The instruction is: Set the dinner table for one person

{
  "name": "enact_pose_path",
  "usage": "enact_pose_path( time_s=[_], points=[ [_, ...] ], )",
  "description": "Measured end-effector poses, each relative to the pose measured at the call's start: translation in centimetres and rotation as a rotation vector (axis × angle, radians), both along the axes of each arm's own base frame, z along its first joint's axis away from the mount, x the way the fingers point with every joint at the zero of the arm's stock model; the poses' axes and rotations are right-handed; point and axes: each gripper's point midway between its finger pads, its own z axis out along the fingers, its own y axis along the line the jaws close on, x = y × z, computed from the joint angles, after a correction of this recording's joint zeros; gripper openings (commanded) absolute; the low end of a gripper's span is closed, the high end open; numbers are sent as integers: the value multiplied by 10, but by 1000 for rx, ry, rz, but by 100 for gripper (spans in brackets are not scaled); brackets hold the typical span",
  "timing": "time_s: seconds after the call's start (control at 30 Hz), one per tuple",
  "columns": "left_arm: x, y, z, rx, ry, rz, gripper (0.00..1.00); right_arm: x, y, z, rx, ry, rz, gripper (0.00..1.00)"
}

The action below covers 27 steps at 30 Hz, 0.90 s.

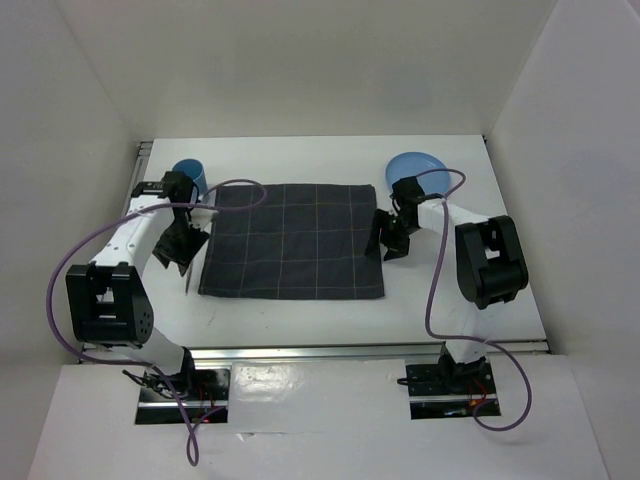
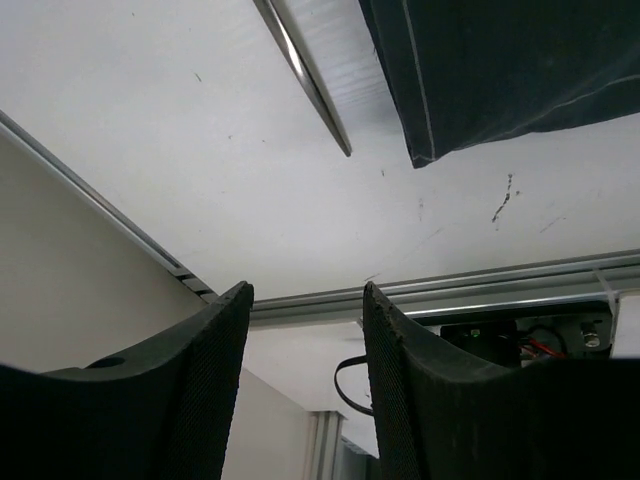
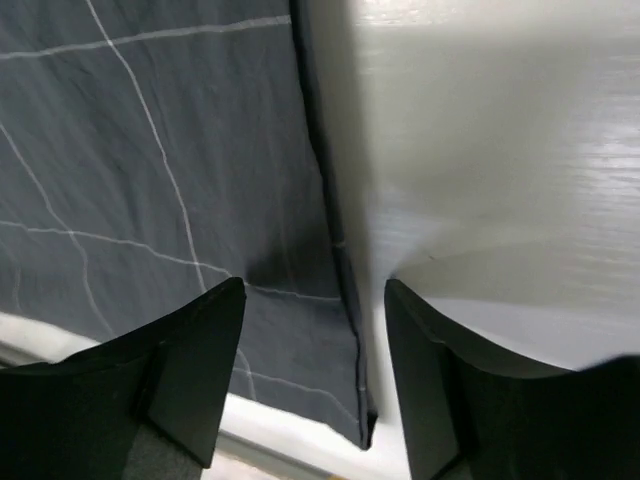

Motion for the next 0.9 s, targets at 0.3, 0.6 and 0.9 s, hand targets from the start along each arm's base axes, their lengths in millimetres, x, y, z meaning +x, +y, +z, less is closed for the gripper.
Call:
enact_pose_path(
  time_s=[0.3,0.6,0.9],
  points=[
    [27,-36,6,-126,-49,-29,56,13,-6,-16,-38,-5,-27,0],
    [51,-106,-26,-277,8,-124,54,8,-33,-16,-134,-14,-42,0],
    [77,-129,-60,-327,62,-75,53,8,-67,-8,-271,-11,-45,49]
  ],
)
